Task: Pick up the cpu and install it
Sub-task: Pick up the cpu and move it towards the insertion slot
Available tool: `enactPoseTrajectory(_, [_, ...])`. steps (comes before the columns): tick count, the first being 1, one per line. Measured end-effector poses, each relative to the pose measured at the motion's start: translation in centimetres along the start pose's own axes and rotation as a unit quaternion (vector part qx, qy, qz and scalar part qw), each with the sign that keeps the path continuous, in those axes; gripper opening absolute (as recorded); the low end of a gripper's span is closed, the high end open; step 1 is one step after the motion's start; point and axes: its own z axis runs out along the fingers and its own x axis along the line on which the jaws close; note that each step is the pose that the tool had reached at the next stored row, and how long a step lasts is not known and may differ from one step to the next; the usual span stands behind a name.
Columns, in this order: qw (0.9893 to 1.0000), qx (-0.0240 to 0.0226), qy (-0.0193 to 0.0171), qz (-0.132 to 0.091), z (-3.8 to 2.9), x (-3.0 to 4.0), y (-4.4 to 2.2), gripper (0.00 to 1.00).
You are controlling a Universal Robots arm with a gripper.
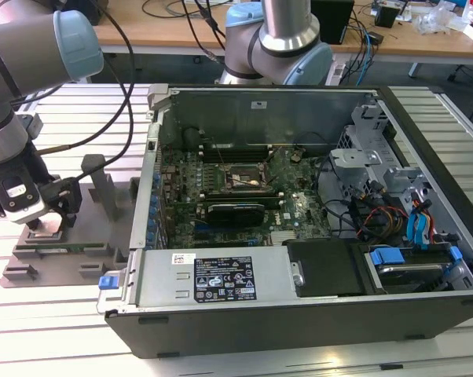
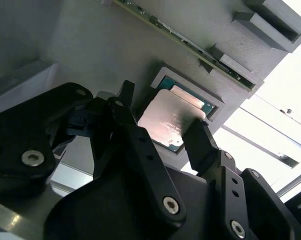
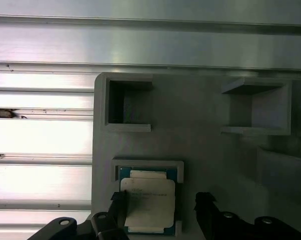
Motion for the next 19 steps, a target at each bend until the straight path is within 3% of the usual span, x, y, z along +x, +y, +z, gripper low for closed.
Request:
enactPoseTrajectory(6, [1.0000,-0.0010,-0.0016,0.000,-0.05,0.01,0.00,0.66])
enactPoseTrajectory(13, [1.0000,-0.0011,-0.0017,0.000,-1.15,-0.02,0.00,0.66])
enactPoseTrajectory(19, [1.0000,-0.0010,-0.0016,0.000,-0.83,0.55,0.02,0.66])
